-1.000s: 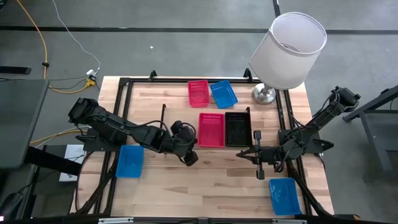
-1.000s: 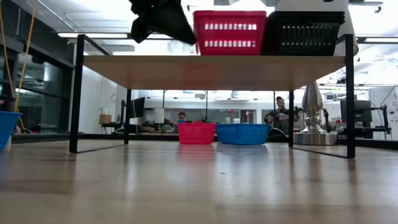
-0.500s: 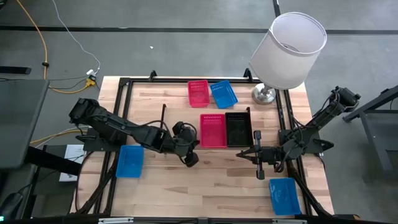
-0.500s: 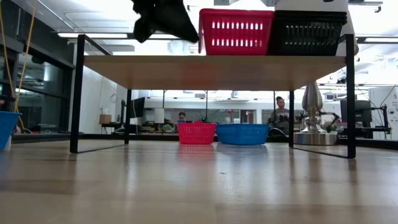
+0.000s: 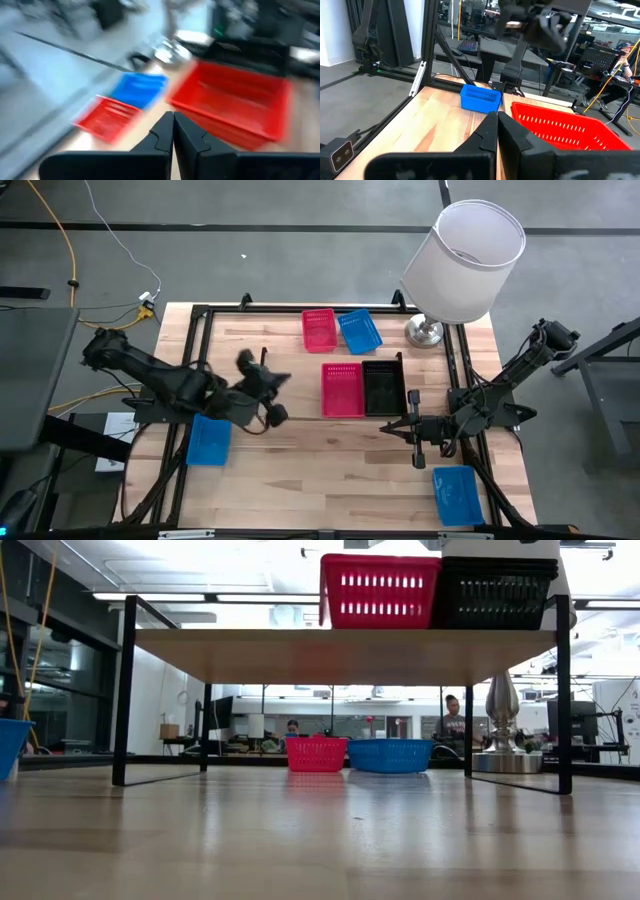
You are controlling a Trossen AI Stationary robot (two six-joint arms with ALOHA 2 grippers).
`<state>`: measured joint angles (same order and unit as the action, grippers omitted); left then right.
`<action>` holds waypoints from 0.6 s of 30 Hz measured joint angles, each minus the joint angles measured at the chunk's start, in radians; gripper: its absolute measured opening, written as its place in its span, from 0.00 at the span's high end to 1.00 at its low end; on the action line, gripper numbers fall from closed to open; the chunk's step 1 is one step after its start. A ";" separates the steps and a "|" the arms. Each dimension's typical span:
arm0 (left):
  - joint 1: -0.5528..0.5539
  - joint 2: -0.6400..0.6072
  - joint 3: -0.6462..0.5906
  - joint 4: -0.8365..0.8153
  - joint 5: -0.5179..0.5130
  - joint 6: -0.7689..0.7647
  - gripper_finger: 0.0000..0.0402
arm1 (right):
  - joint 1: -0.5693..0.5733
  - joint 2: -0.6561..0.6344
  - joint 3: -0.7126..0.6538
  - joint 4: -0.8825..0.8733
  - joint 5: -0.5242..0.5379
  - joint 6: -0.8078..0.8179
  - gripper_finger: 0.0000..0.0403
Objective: Stack baskets on shelf by color
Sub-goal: Stack the red bin on the red bins on the shelf
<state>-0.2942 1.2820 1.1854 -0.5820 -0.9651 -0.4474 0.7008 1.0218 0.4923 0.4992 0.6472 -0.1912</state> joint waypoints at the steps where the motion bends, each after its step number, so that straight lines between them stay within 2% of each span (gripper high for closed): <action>1: 0.003 -0.009 0.000 0.002 -0.051 0.004 1.00 | 0.000 0.000 0.000 0.001 0.000 0.000 1.00; 3: 0.035 -0.026 0.000 -0.001 -0.097 0.017 0.99 | 0.000 0.000 0.000 0.005 0.000 -0.001 1.00; 5: 0.096 -0.031 0.000 0.016 -0.080 0.014 0.97 | -0.001 0.000 0.000 0.007 0.000 -0.009 1.00; 9: 0.282 -0.016 0.000 0.029 0.046 0.013 0.90 | -0.001 0.000 0.000 0.014 0.000 -0.017 1.00; 14: 0.513 0.048 0.000 0.127 0.191 0.006 0.76 | -0.001 0.000 0.000 0.013 0.000 -0.019 1.00; 18: 0.636 0.100 0.000 0.214 0.281 -0.043 0.63 | -0.001 0.000 0.000 0.013 0.000 -0.019 1.00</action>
<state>0.3414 1.3817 1.1851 -0.3683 -0.6837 -0.4902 0.7002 1.0218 0.4923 0.5125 0.6472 -0.2100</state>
